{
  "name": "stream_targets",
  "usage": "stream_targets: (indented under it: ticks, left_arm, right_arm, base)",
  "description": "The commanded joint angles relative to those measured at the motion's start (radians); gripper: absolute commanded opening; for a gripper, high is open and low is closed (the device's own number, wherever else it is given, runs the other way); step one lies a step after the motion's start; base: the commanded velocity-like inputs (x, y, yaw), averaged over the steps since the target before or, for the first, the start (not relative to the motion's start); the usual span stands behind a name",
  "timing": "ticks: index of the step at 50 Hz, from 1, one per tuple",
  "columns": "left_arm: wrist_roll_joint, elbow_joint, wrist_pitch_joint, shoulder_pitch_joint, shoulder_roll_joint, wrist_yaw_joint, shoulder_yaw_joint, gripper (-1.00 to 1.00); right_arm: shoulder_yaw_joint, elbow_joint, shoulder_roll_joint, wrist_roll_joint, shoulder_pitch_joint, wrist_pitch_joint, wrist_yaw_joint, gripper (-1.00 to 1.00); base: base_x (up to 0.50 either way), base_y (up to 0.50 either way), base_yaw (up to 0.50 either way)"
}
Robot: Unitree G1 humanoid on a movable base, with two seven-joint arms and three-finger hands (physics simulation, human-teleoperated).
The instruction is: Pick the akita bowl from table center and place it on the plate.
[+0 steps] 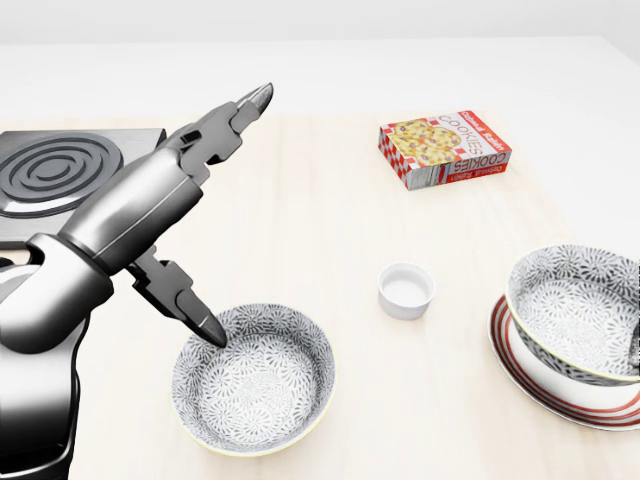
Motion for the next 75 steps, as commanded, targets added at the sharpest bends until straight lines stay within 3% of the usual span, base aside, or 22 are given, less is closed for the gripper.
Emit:
stream_targets:
  ticks: [1,20,31,40,41,42,43,44,58,63,66,75]
  left_arm:
    - [0.002,-0.007,0.0,0.004,-0.002,0.0,-0.001,1.0]
    - [0.005,0.018,0.0,0.01,-0.007,0.0,-0.004,1.0]
    - [0.003,0.024,0.0,0.014,-0.006,0.0,-0.003,1.0]
    - [0.002,0.015,0.0,0.025,-0.003,0.0,0.001,1.0]
    - [0.002,0.015,0.0,0.026,-0.003,0.0,0.001,1.0]
    - [0.001,0.014,0.0,0.026,-0.004,0.0,0.001,1.0]
    - [0.002,0.011,0.0,0.026,-0.004,0.0,0.0,1.0]
    - [0.002,0.01,0.0,0.026,-0.004,0.0,0.0,1.0]
    - [-0.001,0.011,0.0,0.027,-0.002,0.0,0.002,1.0]
    - [-0.004,0.007,0.0,0.028,-0.003,0.0,0.004,1.0]
    - [-0.01,0.009,0.0,0.033,-0.003,0.0,0.005,1.0]
    - [-0.031,-0.018,0.0,0.064,-0.018,0.0,0.004,1.0]
  right_arm:
    - [0.04,0.136,-0.007,0.195,-0.057,-0.007,-0.085,-1.0]
    - [0.117,0.354,-0.036,0.213,-0.161,-0.071,-0.179,-1.0]
    - [0.127,0.376,-0.047,0.217,-0.163,-0.074,-0.198,-1.0]
    - [0.124,0.346,-0.048,0.206,-0.151,-0.051,-0.196,-1.0]
    - [0.119,0.339,-0.051,0.206,-0.142,-0.053,-0.194,-0.95]
    - [0.117,0.334,-0.051,0.205,-0.137,-0.052,-0.192,-0.47]
    - [0.116,0.33,-0.05,0.201,-0.134,-0.05,-0.193,0.66]
    - [0.115,0.329,-0.05,0.197,-0.129,-0.05,-0.192,1.0]
    - [0.072,0.274,-0.064,0.185,-0.06,-0.056,-0.168,1.0]
    - [0.019,0.139,-0.055,0.191,0.02,-0.03,-0.113,1.0]
    - [-0.04,-0.067,0.002,0.211,0.091,0.011,-0.038,1.0]
    - [-0.175,-0.657,0.218,0.347,0.199,0.011,0.178,1.0]
  base:
    - [0.0,0.0,0.0]
    - [0.0,0.0,0.0]
    - [0.0,0.0,0.0]
    - [0.0,0.0,0.0]
    - [0.0,0.0,0.0]
    - [0.0,0.0,0.0]
    - [0.0,0.0,0.0]
    - [0.0,0.0,0.0]
    - [0.0,0.0,0.0]
    - [0.0,0.0,0.0]
    - [0.0,0.0,0.0]
    - [0.0,0.0,0.0]
